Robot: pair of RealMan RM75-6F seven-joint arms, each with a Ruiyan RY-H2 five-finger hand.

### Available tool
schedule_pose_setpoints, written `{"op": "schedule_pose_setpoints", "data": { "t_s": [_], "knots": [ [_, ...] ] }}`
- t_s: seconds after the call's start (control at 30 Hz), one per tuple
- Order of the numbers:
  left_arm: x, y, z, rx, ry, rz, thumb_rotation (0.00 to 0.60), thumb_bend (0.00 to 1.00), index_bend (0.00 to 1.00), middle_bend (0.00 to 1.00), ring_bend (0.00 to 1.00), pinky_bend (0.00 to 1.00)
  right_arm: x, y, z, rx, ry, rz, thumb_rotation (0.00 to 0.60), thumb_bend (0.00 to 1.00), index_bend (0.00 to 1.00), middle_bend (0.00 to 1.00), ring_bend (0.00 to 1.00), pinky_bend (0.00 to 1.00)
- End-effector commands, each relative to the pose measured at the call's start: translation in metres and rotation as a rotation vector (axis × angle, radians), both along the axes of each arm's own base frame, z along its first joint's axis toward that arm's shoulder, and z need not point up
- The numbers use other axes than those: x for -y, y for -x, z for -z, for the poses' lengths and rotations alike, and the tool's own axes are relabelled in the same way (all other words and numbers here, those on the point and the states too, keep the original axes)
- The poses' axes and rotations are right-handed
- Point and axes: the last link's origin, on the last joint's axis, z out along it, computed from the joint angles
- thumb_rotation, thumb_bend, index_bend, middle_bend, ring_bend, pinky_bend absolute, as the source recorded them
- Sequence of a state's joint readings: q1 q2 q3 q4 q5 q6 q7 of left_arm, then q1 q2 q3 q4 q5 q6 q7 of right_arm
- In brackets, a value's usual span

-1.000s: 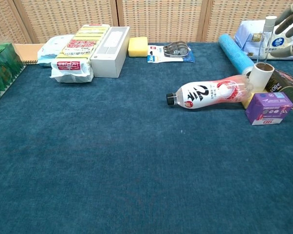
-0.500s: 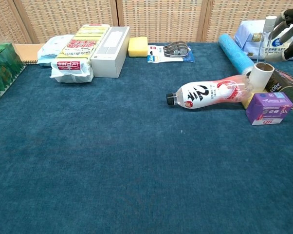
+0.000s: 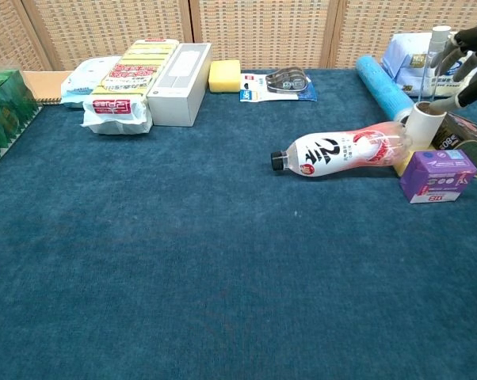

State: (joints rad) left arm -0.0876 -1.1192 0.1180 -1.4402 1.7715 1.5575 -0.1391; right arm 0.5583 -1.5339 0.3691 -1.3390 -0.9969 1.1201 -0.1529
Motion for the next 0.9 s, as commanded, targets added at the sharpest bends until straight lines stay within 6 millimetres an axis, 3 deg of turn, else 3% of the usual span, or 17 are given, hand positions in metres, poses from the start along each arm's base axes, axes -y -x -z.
{"op": "schedule_pose_setpoints", "data": {
  "t_s": [0.03, 0.23, 0.9],
  "knots": [
    [-0.001, 0.0, 0.0, -0.001, 0.002, -0.002, 0.6, 0.11, 0.0, 0.16, 0.08, 0.3, 0.0, 0.0, 0.002, -0.004, -0.001, -0.001, 0.6, 0.24, 0.36, 0.35, 0.37, 0.35],
    [-0.001, 0.0, 0.001, -0.003, 0.003, -0.004, 0.6, 0.11, 0.0, 0.16, 0.08, 0.3, 0.0, 0.001, 0.003, -0.011, -0.001, 0.0, 0.6, 0.24, 0.4, 0.37, 0.38, 0.35],
    [0.0, 0.001, -0.002, 0.005, 0.003, -0.003, 0.6, 0.11, 0.0, 0.16, 0.08, 0.3, 0.003, -0.015, 0.015, -0.013, -0.007, -0.005, 0.6, 0.24, 0.41, 0.38, 0.41, 0.36]
  ]
}}
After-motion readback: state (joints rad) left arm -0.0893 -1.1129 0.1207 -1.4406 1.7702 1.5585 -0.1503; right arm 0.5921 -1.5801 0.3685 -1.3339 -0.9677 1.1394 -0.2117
